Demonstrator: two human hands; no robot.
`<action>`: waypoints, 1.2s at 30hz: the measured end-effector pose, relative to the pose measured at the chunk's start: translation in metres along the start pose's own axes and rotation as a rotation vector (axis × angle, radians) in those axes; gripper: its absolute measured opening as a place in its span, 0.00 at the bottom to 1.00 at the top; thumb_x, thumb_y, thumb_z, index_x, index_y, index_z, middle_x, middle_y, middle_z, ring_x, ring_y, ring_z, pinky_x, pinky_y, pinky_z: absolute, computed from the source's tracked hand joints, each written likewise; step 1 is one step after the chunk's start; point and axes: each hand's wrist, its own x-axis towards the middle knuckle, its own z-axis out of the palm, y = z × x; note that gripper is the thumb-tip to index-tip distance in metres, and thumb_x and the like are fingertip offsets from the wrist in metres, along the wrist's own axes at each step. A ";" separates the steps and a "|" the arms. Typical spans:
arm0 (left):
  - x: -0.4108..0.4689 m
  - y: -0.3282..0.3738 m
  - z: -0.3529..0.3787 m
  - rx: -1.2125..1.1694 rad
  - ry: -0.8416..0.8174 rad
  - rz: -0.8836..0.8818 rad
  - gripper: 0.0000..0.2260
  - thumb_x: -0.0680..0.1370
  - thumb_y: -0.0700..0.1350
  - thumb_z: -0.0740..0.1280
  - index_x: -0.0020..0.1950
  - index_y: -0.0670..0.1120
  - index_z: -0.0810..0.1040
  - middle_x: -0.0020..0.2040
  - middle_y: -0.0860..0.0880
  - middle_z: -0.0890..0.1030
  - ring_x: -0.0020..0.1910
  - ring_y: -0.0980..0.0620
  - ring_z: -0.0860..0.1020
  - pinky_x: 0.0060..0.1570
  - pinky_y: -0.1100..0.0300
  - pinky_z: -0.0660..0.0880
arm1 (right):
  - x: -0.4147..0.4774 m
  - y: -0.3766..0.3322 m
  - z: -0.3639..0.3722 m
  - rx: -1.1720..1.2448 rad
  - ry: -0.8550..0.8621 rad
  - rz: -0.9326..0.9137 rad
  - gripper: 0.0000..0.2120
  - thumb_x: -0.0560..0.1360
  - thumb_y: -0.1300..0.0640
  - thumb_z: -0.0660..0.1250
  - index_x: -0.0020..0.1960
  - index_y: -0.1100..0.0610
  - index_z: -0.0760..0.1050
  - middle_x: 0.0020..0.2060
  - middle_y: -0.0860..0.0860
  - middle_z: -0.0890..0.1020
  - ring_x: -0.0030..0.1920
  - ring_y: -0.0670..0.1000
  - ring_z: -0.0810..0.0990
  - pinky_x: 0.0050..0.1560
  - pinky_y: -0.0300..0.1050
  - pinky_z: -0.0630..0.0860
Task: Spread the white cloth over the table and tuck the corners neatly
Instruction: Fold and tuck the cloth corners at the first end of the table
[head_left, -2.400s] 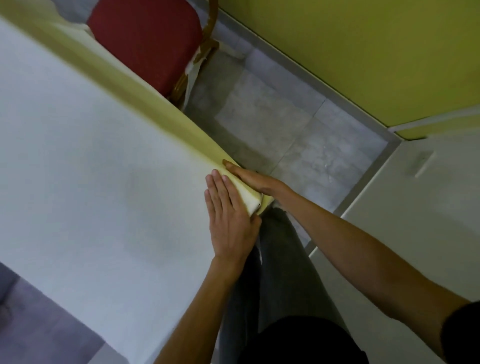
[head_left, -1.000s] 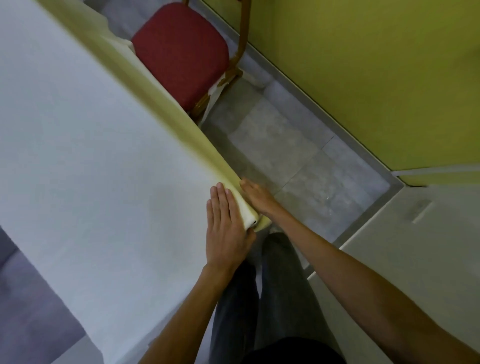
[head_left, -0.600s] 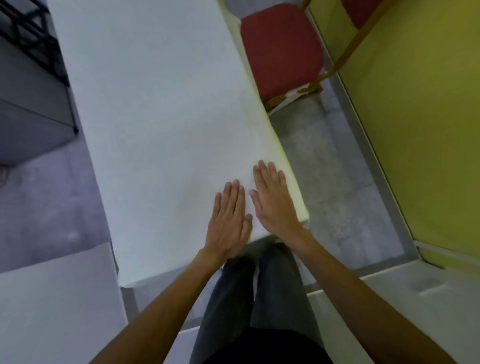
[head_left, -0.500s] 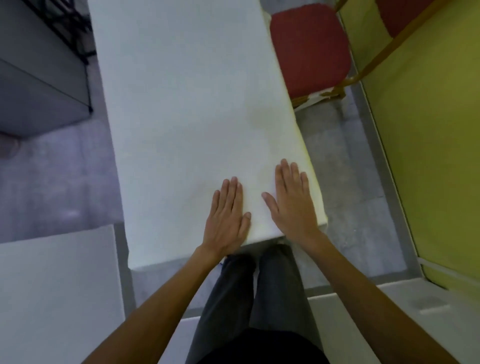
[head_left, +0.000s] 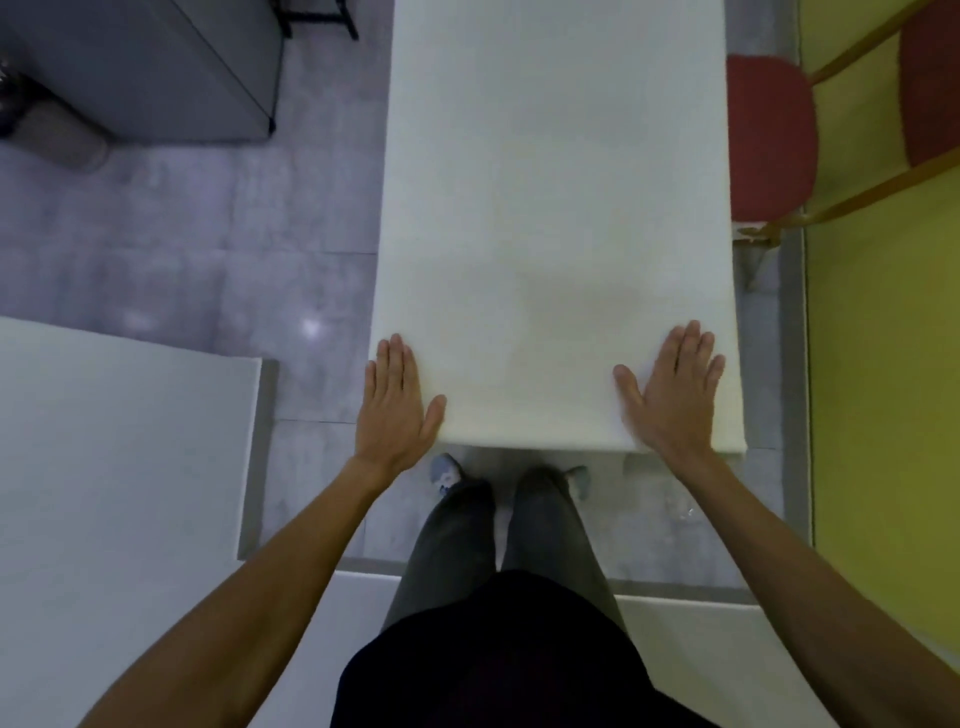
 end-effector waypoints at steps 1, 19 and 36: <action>0.006 0.012 0.000 -0.029 0.010 0.026 0.34 0.82 0.57 0.52 0.79 0.37 0.43 0.80 0.39 0.43 0.79 0.43 0.41 0.78 0.45 0.45 | -0.001 -0.022 0.001 0.010 0.010 -0.016 0.42 0.80 0.35 0.47 0.80 0.65 0.43 0.80 0.62 0.46 0.80 0.63 0.43 0.78 0.63 0.43; -0.015 -0.056 0.014 -0.395 0.026 0.010 0.40 0.80 0.64 0.55 0.79 0.45 0.36 0.81 0.45 0.42 0.79 0.45 0.49 0.74 0.46 0.59 | -0.003 -0.114 0.041 -0.115 0.018 -0.249 0.37 0.83 0.39 0.45 0.80 0.63 0.44 0.80 0.60 0.48 0.80 0.60 0.45 0.78 0.62 0.44; -0.044 -0.072 0.068 -0.724 0.119 -0.192 0.24 0.77 0.47 0.67 0.72 0.43 0.69 0.52 0.42 0.84 0.48 0.42 0.82 0.48 0.47 0.79 | -0.027 -0.264 0.078 -0.412 -0.183 -1.306 0.41 0.74 0.40 0.67 0.77 0.61 0.59 0.79 0.63 0.57 0.79 0.65 0.51 0.75 0.70 0.52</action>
